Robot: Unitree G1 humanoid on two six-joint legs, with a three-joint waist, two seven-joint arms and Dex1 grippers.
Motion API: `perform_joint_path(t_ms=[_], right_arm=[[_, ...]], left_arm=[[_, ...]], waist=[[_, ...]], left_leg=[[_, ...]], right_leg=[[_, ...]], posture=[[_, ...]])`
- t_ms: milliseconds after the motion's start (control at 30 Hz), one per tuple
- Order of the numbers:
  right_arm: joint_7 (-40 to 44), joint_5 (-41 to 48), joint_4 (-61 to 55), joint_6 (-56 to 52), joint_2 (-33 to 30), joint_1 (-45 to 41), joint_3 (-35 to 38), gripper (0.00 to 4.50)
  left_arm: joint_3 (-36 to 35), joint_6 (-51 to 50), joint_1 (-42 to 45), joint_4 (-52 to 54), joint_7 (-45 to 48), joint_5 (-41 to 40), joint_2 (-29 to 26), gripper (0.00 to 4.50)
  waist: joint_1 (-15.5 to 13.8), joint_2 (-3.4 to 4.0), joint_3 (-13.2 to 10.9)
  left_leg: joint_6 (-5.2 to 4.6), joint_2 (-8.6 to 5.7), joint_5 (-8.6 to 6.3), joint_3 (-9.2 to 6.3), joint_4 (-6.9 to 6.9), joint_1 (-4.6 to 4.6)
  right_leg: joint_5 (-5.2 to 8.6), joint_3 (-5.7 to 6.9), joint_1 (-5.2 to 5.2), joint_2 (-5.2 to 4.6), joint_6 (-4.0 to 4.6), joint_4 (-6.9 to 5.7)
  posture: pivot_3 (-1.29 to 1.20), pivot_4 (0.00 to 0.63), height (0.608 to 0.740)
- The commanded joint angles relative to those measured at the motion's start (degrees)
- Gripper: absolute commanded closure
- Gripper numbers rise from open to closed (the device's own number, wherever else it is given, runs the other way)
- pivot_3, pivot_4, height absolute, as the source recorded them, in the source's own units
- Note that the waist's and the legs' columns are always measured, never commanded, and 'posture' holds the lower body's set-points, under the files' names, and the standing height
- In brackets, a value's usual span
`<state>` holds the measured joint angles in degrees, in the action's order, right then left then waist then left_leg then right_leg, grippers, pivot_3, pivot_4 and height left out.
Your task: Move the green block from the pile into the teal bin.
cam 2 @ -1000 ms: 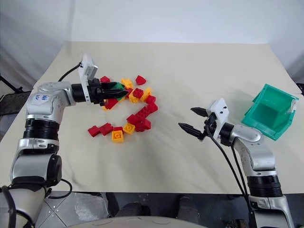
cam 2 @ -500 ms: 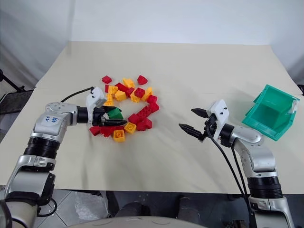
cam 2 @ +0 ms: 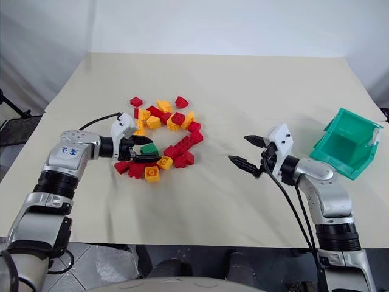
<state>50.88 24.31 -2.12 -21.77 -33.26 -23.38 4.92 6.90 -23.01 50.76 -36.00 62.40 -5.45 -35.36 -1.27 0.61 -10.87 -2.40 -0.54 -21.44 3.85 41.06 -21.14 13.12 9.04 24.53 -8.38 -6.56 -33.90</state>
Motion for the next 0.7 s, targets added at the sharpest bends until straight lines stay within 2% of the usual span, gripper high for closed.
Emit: perform_joint_path(t_ms=[33, 200, 433, 700], right_arm=[[-0.19, 0.47, -1.36, 0.60, -0.01, -0.33, 0.66, 0.00], [-0.47, 0.40, -1.62, 0.62, -0.04, -0.04, 0.81, 0.00], [-0.67, 0.46, -1.94, 0.58, -0.21, 0.30, 1.08, 0.00], [-0.24, 1.20, -2.28, 0.01, -1.40, 0.90, 2.41, 0.00]], left_arm=[[0.20, 1.88, 2.65, -2.10, 1.47, 1.00, -0.73, 1.54], [1.27, 4.18, 4.93, -6.23, 3.56, 2.39, -0.63, 3.00], [0.38, 3.88, 7.09, -7.51, 4.81, 1.95, 0.14, 3.00], [-4.23, 1.03, 14.76, -6.61, 3.11, -1.76, 2.36, 3.00]], waist=[[0.04, 0.00, 0.00], [0.08, 0.00, 0.00], [0.04, 0.00, 0.00], [0.05, -0.03, -0.02]], left_leg=[[0.00, 0.00, 0.00, 0.01, 0.00, -0.01], [0.00, 0.00, 0.00, 0.07, 0.00, -0.01], [0.00, -0.01, 0.00, 0.07, 0.00, -0.02], [-0.01, -0.01, -0.01, 0.05, 0.02, -0.07]], right_leg=[[0.00, 0.01, 0.00, 0.00, 0.00, 0.00], [0.00, 0.02, 0.00, 0.00, 0.00, 0.00], [0.00, 0.02, 0.00, 0.00, 0.00, 0.00], [-0.01, 0.04, 0.00, 0.00, -0.02, 0.02]], posture=[[0.00, 0.150, 0.740], [0.00, 0.150, 0.740], [0.00, 0.150, 0.740], [0.00, 0.150, 0.740]])
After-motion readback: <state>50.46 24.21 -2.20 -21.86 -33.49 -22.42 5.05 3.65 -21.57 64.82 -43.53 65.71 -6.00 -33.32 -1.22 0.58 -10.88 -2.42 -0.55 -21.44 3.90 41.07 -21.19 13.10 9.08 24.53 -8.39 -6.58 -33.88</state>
